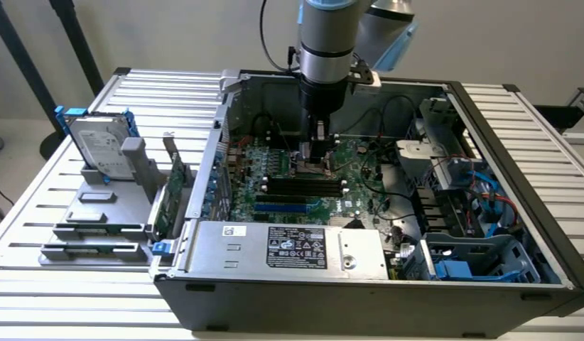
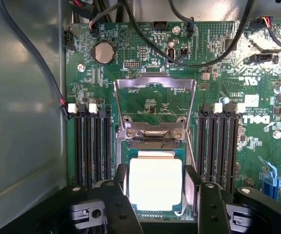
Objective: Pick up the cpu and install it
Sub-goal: 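Place the cpu into insertion slot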
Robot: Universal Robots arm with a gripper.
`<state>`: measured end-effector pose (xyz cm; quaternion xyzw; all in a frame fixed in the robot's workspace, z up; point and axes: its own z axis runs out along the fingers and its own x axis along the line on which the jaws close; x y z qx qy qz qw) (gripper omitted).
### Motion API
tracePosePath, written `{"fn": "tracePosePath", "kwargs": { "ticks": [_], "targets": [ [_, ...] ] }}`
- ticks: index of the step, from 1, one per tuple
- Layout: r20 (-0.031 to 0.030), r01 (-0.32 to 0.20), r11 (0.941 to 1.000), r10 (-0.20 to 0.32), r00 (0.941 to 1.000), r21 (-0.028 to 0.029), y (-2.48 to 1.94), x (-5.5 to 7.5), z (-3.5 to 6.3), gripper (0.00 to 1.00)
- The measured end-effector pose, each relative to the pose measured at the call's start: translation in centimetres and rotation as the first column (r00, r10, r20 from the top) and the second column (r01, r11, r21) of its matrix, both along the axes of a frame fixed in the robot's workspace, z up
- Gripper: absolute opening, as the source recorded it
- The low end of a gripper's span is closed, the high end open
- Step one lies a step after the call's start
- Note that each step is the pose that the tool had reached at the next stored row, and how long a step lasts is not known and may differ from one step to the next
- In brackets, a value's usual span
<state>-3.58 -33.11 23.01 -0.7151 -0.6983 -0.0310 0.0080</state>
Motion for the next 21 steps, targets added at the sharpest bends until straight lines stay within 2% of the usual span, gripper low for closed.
{"fn": "tracePosePath", "kwargs": {
  "ticks": [3, 5, 21],
  "targets": [
    [0.0133, 0.000, 1.0000, 0.000, 0.9999, -0.0005, 0.06, -0.2, -0.23, 0.55],
    [0.0160, 0.000, 1.0000, 0.000, 0.9999, -0.0006, 0.07, -0.3, -0.43, 0.55],
    [0.0166, -0.001, 1.0000, 0.001, 0.9999, -0.0006, 0.12, -0.6, -1.97, 0.55]
  ]
}}
